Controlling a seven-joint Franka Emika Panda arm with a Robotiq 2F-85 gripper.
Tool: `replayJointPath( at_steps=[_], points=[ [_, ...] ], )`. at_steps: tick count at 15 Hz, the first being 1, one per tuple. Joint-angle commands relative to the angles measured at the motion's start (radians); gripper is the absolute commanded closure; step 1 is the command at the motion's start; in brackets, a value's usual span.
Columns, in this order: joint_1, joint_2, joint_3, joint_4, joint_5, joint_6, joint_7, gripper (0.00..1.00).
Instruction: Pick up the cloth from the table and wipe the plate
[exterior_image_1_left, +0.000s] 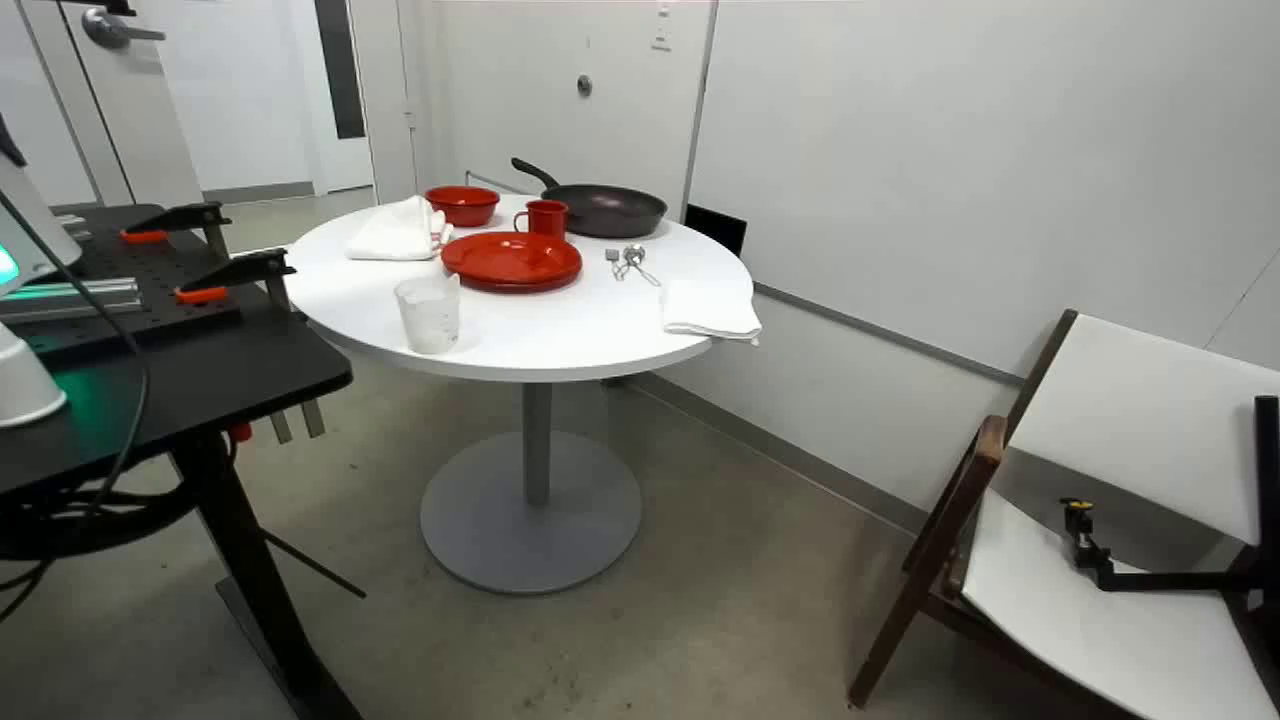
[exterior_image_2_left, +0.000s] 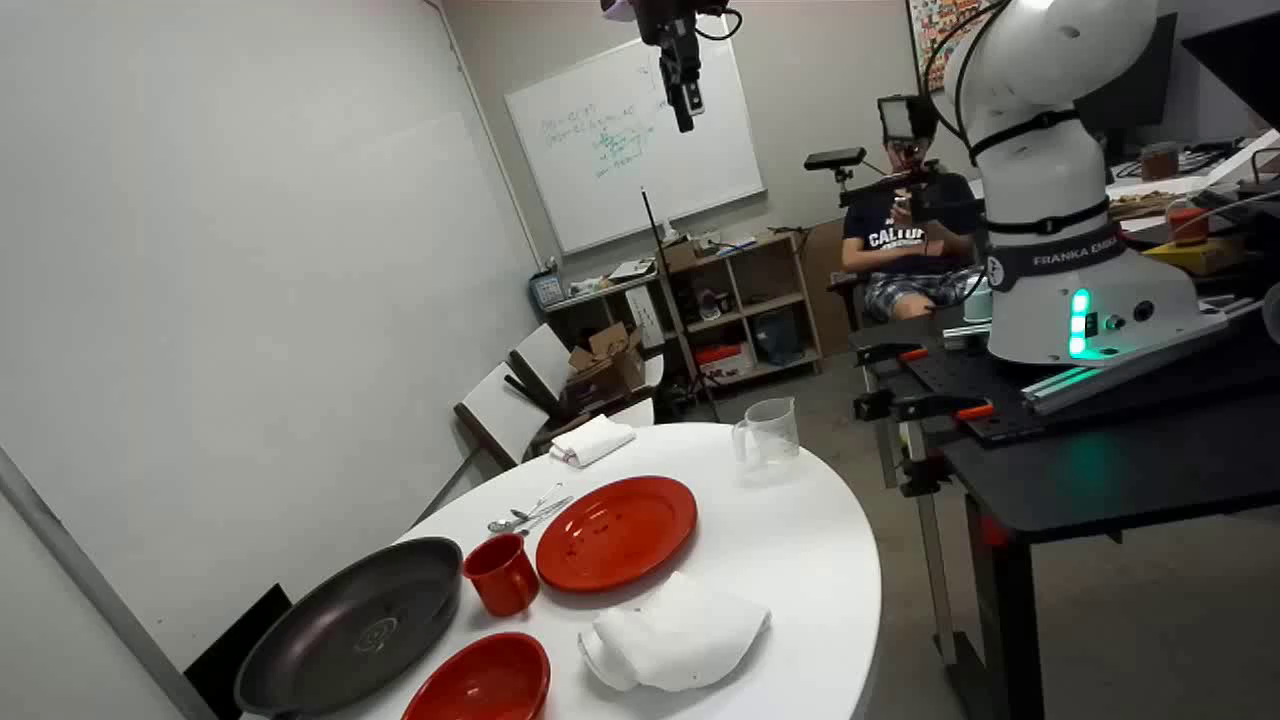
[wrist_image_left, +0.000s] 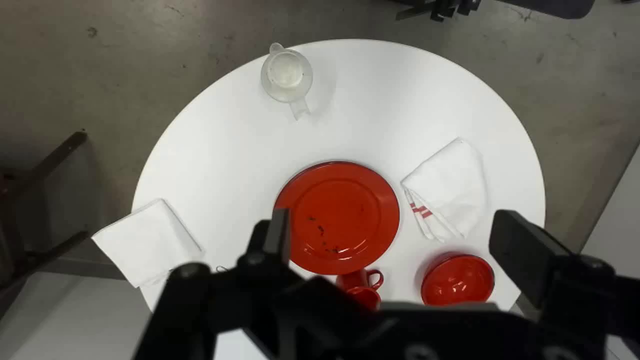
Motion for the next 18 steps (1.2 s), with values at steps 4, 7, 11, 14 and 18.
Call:
replayJointPath(
  at_steps=[4,7,11,14,18],
  points=[
    [-0.009,0.002,0.007,0.002,0.005,-0.001,-0.004,0.00],
    [-0.009,0.002,0.007,0.002,0.005,-0.001,-0.004,0.00],
    [-0.009,0.002,0.007,0.002,0.005,-0.001,-0.004,0.00],
    [-0.016,0.004,0.014,-0.001,-0.012,0.024,0.008,0.00],
    [-0.050,0.026,0.025,0.013,-0.120,0.149,0.015,0.00]
  ],
)
